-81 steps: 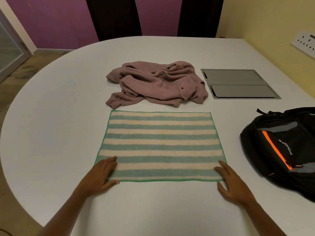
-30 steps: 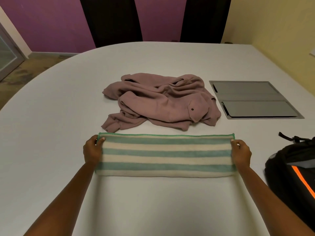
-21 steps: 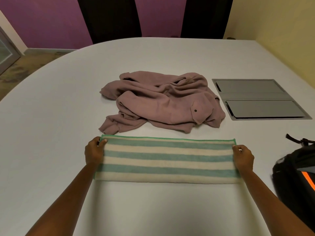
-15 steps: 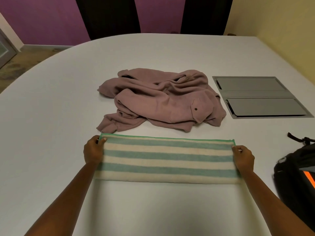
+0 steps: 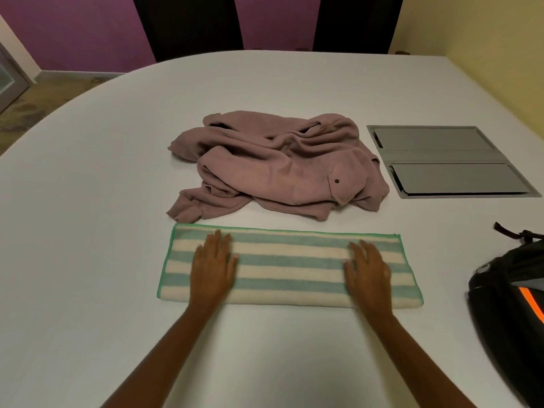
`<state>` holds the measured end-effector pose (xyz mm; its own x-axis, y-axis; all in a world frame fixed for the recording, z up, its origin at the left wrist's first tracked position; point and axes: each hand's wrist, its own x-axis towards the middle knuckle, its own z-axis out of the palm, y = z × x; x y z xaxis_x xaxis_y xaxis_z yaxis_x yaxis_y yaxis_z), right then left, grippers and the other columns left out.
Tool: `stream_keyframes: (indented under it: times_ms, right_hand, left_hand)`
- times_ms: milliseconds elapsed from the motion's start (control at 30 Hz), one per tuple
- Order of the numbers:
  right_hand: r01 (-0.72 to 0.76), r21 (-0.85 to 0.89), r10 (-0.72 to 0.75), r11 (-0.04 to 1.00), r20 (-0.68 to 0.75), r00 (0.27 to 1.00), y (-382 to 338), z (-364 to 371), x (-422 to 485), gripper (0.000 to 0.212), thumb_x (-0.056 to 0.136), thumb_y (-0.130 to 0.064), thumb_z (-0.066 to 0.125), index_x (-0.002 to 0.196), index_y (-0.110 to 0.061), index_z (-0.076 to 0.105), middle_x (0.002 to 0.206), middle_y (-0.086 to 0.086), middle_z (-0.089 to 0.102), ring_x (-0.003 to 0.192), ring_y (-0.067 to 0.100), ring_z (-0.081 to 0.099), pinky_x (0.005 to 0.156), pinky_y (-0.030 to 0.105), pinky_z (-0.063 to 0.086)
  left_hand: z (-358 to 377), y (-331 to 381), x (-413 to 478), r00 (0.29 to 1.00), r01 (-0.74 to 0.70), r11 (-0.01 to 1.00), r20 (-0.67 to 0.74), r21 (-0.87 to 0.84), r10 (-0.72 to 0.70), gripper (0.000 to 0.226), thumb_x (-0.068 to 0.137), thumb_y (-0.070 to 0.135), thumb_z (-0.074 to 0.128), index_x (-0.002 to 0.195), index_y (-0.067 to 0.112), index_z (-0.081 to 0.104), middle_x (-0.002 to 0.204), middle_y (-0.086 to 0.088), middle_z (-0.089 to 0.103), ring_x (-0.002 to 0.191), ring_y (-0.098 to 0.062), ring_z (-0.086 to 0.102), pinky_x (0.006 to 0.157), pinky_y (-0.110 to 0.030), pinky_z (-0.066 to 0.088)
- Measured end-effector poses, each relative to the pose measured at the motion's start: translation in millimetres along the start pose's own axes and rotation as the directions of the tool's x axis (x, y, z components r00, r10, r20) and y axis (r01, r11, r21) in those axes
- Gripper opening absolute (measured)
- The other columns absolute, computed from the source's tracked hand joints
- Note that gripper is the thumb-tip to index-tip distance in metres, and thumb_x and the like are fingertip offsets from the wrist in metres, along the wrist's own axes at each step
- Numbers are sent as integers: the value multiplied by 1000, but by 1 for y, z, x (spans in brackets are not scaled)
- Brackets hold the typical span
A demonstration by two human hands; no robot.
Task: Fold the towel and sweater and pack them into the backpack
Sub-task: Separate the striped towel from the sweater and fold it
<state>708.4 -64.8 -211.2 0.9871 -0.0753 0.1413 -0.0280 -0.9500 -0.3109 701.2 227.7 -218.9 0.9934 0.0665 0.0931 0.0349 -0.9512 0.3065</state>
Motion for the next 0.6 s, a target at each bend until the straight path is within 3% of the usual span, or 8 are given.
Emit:
stream_keyframes:
  times_ms: [100,233,333,400,500,600]
  right_hand:
    - [60,-54,-53,997,116,992,-9,12,-15,56,95,-40,26,123,-5,59,127,22,57,117,40,55,90,55,45]
    - [77,-75,-61,994,200,978,-1,13,-25,70,97,-51,5,132,-12,51,136,18,51,126,38,47,99,55,35]
    - [73,-44,-63,996,201,978,7,9,-25,72,93,-56,6,138,-14,44,143,16,42,135,36,35,107,53,25]
    - [-7,-24,12,1000,181,983,14,3,-24,71,90,-50,11,138,-10,44,144,19,40,136,35,33,109,55,21]
    - [-145,-22,146,989,64,987,33,-11,-25,54,92,-29,26,125,4,53,128,30,52,123,43,48,102,68,26]
    - [-333,45,333,942,-5,943,52,-28,-27,41,97,-17,39,131,7,45,136,28,43,131,41,37,110,60,8]
  left_hand:
    - [13,3,-17,995,4,999,101,48,-9,67,99,45,8,129,3,52,131,-22,54,118,-40,55,95,-55,37]
    - [17,-7,-29,992,44,998,118,53,-50,71,97,51,6,135,6,46,139,-19,47,126,-41,46,101,-55,26]
    - [12,-16,-36,993,87,996,78,23,-89,81,93,59,-2,140,7,39,145,-19,38,134,-41,35,107,-53,18]
    - [7,-24,-39,983,183,983,34,2,-183,85,91,59,-3,140,3,37,146,-23,34,136,-42,30,110,-53,15]
    - [-6,-36,-45,925,372,928,-84,2,-370,53,96,31,35,132,-5,45,137,-34,40,129,-50,36,105,-61,25]
    - [-19,-48,-50,816,544,834,-176,-94,-551,38,89,7,55,121,-13,50,122,-38,48,116,-52,44,95,-61,35]
